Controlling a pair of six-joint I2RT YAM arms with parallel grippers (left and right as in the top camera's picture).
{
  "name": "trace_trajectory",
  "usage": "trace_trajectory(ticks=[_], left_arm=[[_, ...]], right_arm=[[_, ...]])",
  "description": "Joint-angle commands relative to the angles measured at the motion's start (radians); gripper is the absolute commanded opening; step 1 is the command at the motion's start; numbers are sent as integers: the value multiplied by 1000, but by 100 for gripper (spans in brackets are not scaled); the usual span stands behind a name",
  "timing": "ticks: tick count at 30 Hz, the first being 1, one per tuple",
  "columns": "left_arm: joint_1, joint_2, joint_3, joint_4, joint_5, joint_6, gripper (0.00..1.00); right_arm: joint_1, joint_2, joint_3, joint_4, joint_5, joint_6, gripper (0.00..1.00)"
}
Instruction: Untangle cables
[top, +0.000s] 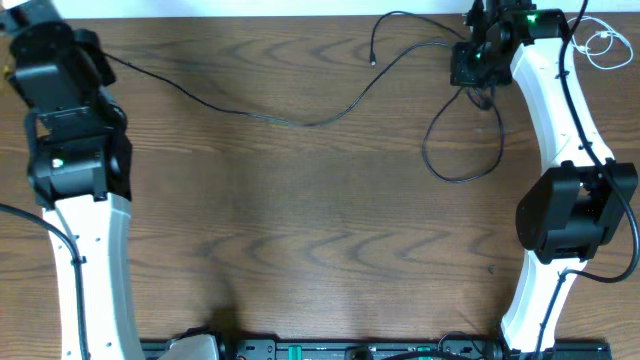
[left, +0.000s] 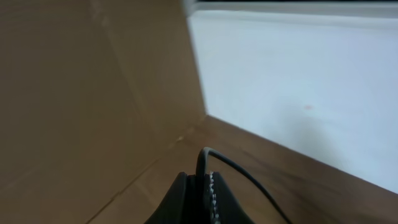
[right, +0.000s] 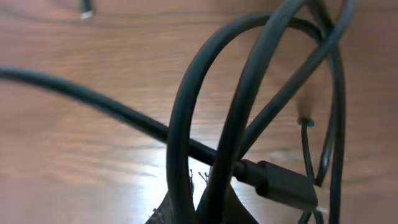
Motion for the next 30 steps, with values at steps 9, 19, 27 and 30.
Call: trace_trajectory(ticks=[9, 19, 27, 30], left_arm=[[210, 132, 9, 12, -28, -16, 7], [238, 202, 9, 47, -12, 33, 8], [211, 204, 9, -100, 360, 32, 7], [174, 204, 9, -165, 478, 10, 8]], right_arm=[[-83, 0, 0, 0, 348, 139, 1], [-234, 19, 0, 26, -113, -204, 1], [-109, 27, 0, -84, -618, -421, 1], [-9, 27, 0, -96, -626, -428, 1]])
